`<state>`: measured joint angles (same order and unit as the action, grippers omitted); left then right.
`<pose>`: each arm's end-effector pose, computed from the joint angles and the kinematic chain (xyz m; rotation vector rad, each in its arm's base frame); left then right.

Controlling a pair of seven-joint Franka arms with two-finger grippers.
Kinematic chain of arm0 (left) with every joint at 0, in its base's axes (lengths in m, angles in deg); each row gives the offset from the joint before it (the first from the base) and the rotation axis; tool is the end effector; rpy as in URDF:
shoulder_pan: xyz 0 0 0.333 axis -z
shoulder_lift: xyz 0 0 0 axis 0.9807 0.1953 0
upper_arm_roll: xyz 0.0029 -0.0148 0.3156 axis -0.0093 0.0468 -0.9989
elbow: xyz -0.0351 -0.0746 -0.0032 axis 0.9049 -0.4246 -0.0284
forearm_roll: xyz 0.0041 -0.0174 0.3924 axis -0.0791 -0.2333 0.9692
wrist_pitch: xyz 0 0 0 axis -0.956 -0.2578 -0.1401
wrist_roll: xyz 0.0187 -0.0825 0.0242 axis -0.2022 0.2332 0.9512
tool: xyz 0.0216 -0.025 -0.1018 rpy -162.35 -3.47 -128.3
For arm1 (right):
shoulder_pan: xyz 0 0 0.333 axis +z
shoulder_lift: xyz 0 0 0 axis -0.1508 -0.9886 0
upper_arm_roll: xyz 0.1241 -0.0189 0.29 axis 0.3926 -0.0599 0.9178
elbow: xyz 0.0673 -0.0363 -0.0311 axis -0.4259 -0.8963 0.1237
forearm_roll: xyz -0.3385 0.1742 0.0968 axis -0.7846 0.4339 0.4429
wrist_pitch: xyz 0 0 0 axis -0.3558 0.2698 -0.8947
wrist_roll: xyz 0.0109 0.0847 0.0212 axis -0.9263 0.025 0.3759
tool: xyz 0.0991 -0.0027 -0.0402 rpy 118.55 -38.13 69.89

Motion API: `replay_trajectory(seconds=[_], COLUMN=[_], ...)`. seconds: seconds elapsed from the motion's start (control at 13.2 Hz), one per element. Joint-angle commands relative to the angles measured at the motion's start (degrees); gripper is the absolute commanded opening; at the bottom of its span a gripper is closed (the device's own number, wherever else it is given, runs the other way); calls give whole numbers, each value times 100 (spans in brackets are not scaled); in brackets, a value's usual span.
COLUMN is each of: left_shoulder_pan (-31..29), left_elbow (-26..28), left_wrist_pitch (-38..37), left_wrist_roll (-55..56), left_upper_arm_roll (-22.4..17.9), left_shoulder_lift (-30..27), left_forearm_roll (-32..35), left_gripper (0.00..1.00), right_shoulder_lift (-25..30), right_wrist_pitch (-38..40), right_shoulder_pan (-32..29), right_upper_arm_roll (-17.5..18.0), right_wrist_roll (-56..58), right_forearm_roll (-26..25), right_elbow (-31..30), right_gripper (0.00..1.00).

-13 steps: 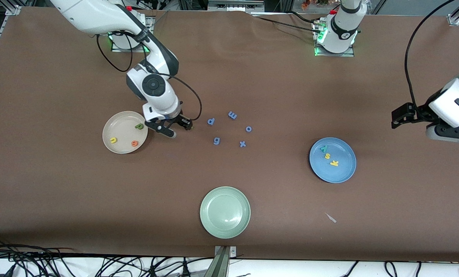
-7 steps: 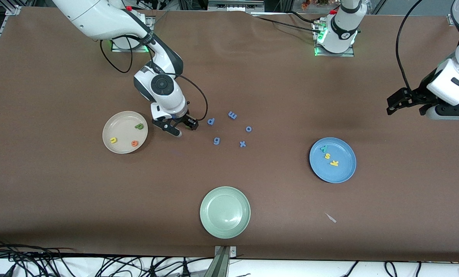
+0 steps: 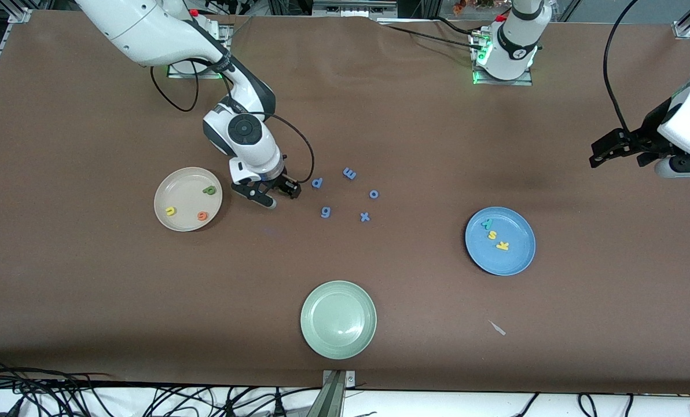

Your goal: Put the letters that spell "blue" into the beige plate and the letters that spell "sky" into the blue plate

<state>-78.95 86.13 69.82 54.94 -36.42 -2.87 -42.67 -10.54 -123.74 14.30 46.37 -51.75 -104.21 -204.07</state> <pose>0.5612 -0.0004 0.5703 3.1157 0.0985 -0.0066 0.4853 0.3357 0.1769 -2.9949 0.7183 -0.0092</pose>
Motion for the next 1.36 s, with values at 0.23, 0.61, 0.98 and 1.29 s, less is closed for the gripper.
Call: replay_trajectory(seconds=[0.23, 0.61, 0.98, 1.29], left_shoulder_pan=[-154, -172, -145, -145], left_elbow=[-177, -185, -220, -220], left_wrist_pitch=[-161, -258, -266, -284], left_wrist_roll=[37, 19, 28, 20], left_upper_arm_roll=[288, 297, 297, 297], left_shoulder_lift=[57, 48, 49, 49], left_forearm_roll=[-44, -44, -44, -44], left_gripper=[100, 100, 100, 100], right_shoulder_lift=[-122, -139, -139, 62], right_wrist_pitch=[-64, -82, -82, 6], right_shoulder_pan=[18, 18, 18, 18], right_upper_arm_roll=[-27, -27, -27, -36], right_wrist_roll=[-126, -135, -153, -39], right_forearm_roll=[-267, -267, -267, -241], right_elbow=[98, 81, 81, 98], right_gripper=[57, 15, 0, 0])
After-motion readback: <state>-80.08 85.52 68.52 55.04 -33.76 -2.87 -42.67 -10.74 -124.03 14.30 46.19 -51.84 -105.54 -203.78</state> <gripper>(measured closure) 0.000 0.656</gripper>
